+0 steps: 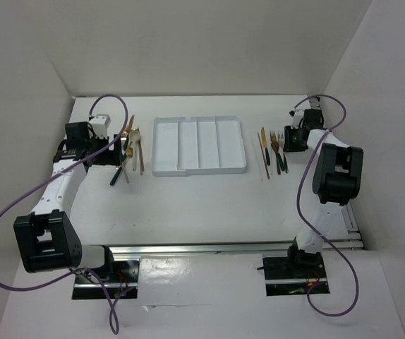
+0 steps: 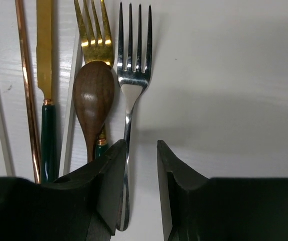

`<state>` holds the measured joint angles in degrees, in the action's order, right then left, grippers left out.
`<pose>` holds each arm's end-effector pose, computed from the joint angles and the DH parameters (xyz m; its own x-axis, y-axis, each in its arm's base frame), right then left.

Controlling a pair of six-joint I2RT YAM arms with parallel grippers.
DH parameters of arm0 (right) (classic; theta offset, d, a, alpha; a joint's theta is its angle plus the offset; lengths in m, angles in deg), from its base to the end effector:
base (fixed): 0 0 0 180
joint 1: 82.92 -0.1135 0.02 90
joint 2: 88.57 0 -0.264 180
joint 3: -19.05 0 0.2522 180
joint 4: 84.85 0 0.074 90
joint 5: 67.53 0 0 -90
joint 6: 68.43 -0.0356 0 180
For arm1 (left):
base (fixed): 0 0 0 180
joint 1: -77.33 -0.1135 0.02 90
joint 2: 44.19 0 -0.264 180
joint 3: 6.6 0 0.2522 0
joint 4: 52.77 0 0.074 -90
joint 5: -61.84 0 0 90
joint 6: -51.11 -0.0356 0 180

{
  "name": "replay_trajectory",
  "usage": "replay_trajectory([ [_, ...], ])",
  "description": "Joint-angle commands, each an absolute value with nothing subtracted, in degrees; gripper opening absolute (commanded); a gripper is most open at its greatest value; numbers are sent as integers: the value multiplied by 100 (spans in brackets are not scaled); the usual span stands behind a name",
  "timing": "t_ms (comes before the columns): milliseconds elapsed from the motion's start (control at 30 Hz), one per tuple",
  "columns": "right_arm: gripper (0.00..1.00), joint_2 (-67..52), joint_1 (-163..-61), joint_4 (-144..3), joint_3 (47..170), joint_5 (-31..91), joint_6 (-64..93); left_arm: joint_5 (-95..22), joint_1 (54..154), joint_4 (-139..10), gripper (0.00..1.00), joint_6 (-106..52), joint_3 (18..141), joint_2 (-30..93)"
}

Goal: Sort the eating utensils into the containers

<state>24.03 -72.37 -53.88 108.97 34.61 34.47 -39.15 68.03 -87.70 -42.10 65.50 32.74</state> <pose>0.4129 -0.0693 0.1724 -0.7844 -0.0759 -0.6156 -0.1217 0.9920 0.0328 0.2926 0.0410 0.2797 -0.6310 -0.0476 -0.7744 0.0213 0.9967 -0.0787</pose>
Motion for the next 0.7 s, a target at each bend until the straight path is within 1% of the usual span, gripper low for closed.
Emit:
replay_trajectory([
  [0,39,2559,-7343,-5475,11262,3345,3528,-3897,6749,-8789,100,-4338,6815,3351],
  [300,36,2815,-7448,-5475,11367,3345,3581,-3845,6643,-8789,100,-4338,6868,3596],
  [333,35,2884,-7448,-5475,11367,3284,3581,-3845,6643,-8789,100,-4338,6920,3597],
  [367,32,2955,-7448,-5475,11367,3284,3581,-3792,6643,-8789,100,-4338,6921,3597],
  [500,25,3131,-7501,-5475,11420,2959,3633,-3731,6643,-8789,100,-4338,6982,3658],
  [633,16,3263,-7554,-5475,11367,2617,3695,-3678,6643,-8789,100,-4390,7035,3720],
  [667,5,3315,-7554,-5475,11367,2563,3695,-3678,6643,-8789,100,-4390,7035,3772],
])
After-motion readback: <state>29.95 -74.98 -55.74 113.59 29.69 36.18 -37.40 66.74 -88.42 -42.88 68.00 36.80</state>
